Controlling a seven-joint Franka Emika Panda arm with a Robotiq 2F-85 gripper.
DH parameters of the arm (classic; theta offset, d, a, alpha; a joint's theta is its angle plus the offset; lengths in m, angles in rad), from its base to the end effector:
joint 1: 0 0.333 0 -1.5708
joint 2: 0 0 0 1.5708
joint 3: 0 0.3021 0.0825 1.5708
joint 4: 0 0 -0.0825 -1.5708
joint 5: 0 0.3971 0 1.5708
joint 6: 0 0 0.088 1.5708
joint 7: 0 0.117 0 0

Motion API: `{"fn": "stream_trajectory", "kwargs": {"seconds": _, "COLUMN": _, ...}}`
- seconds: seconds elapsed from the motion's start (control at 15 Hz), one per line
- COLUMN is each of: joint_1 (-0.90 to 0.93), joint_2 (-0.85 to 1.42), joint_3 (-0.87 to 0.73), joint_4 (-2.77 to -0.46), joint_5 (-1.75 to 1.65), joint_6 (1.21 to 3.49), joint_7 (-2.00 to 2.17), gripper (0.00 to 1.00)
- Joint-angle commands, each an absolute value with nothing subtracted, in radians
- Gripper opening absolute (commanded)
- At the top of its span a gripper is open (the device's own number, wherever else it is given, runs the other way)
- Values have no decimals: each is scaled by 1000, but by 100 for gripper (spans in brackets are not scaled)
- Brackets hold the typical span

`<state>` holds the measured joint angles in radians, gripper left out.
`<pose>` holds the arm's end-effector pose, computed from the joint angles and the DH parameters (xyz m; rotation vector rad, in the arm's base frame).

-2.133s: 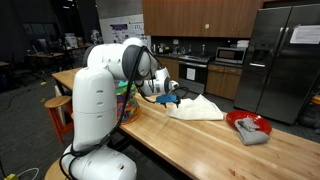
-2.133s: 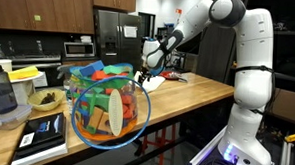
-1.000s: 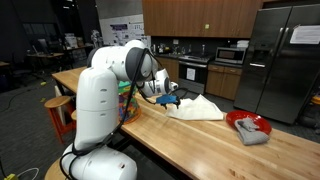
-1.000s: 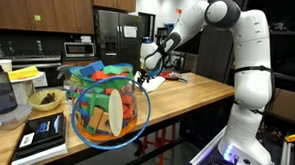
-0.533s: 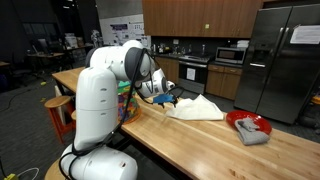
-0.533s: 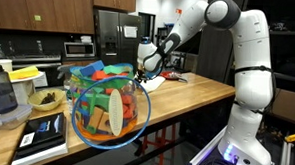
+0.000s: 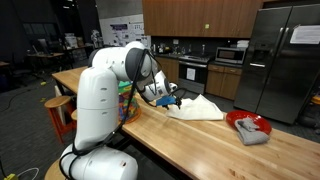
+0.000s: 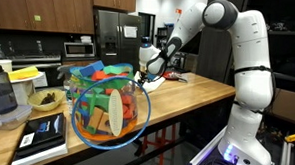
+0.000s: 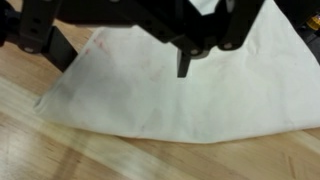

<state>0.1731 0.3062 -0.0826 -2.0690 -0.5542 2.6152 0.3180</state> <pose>0.6126 0.0656 0.2732 2.7908 0.3218 0.4214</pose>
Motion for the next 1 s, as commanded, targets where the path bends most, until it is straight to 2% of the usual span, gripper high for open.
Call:
{"fn": "stream_trajectory", "kwargs": {"seconds": 0.0, "joint_1": 189, "joint_2": 324, "joint_3": -106, "joint_4": -2061, "joint_5": -602, "joint_6": 2617, "joint_7": 372, "gripper": 100}}
{"fn": "stream_trajectory", "kwargs": {"seconds": 0.2, "joint_1": 190, "joint_2": 331, "joint_3": -103, "joint_4": -2064, "joint_5": -598, "joint_6": 2614, "joint_7": 377, "gripper": 100}}
{"fn": "stream_trajectory", "kwargs": {"seconds": 0.27, "joint_1": 192, "joint_2": 332, "joint_3": -103, "joint_4": -2063, "joint_5": -596, "joint_6": 2613, "joint_7": 376, "gripper": 92}}
{"fn": "stream_trajectory", "kwargs": {"seconds": 0.33, "joint_1": 193, "joint_2": 332, "joint_3": -102, "joint_4": -2064, "joint_5": -594, "joint_6": 2612, "joint_7": 377, "gripper": 74}}
{"fn": "stream_trajectory", "kwargs": {"seconds": 0.4, "joint_1": 193, "joint_2": 331, "joint_3": -102, "joint_4": -2066, "joint_5": -593, "joint_6": 2613, "joint_7": 378, "gripper": 69}}
{"fn": "stream_trajectory", "kwargs": {"seconds": 0.8, "joint_1": 192, "joint_2": 326, "joint_3": -99, "joint_4": -2069, "joint_5": -581, "joint_6": 2612, "joint_7": 376, "gripper": 21}}
{"fn": "stream_trajectory", "kwargs": {"seconds": 0.93, "joint_1": 190, "joint_2": 324, "joint_3": -97, "joint_4": -2069, "joint_5": -578, "joint_6": 2613, "joint_7": 374, "gripper": 8}}
